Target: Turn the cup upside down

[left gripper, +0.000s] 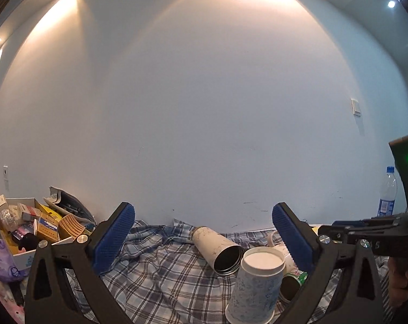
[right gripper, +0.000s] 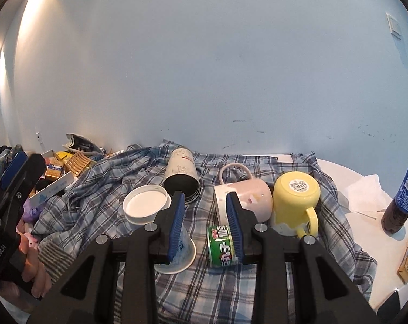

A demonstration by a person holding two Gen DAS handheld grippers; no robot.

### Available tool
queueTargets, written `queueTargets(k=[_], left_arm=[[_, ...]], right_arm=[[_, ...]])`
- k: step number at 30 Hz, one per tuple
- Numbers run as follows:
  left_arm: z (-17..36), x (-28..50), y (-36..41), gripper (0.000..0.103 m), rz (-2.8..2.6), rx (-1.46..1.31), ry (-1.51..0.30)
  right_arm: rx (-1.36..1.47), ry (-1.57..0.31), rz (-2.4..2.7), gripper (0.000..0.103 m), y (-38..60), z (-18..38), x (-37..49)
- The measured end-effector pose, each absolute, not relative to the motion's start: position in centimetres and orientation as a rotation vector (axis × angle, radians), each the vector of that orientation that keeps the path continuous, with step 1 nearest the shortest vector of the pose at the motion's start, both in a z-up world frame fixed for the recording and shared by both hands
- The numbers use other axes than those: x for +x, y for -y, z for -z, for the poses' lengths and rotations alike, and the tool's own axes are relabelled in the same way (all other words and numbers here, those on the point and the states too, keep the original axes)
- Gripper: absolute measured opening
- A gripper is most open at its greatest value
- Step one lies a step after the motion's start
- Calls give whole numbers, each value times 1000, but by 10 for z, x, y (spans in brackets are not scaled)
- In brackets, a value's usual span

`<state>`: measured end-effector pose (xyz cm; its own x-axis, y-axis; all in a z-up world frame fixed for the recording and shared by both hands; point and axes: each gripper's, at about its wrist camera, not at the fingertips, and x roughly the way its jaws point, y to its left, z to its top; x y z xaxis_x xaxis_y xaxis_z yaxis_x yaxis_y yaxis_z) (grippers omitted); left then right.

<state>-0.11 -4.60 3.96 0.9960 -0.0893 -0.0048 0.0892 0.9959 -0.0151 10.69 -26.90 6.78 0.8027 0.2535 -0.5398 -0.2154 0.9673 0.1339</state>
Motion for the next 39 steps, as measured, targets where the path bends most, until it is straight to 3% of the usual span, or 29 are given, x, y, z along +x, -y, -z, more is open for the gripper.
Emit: queueTargets(k=[2, 6, 7, 8, 9, 11, 20, 39], left_arm=[[-28, 3, 47, 103, 109, -5, -32], [-14, 13, 52, 103, 127, 34, -94], [-13, 14, 52, 103, 127, 38, -104], [-12, 15, 52, 103, 127, 38, -109], [-11, 14, 51, 103, 126, 33, -109], [-11, 12, 52, 103, 113, 31, -103], [-15, 4, 41, 103, 66, -20, -52], [-15, 7, 39, 103, 112, -37, -66]], right_arm=[[63, -558, -246, 46, 269, -61, 108], [32, -515, -233, 50, 269, -51, 103], [27, -512, -242, 56, 269, -48, 102], [28, -503, -244, 69, 270, -47, 100], [33, -486, -237, 75, 272, -46, 97], [36, -410, -189, 102, 275, -47, 85], [-87, -161, -124, 103, 258, -63, 48], [-78, -191, -115, 103, 260, -57, 53]])
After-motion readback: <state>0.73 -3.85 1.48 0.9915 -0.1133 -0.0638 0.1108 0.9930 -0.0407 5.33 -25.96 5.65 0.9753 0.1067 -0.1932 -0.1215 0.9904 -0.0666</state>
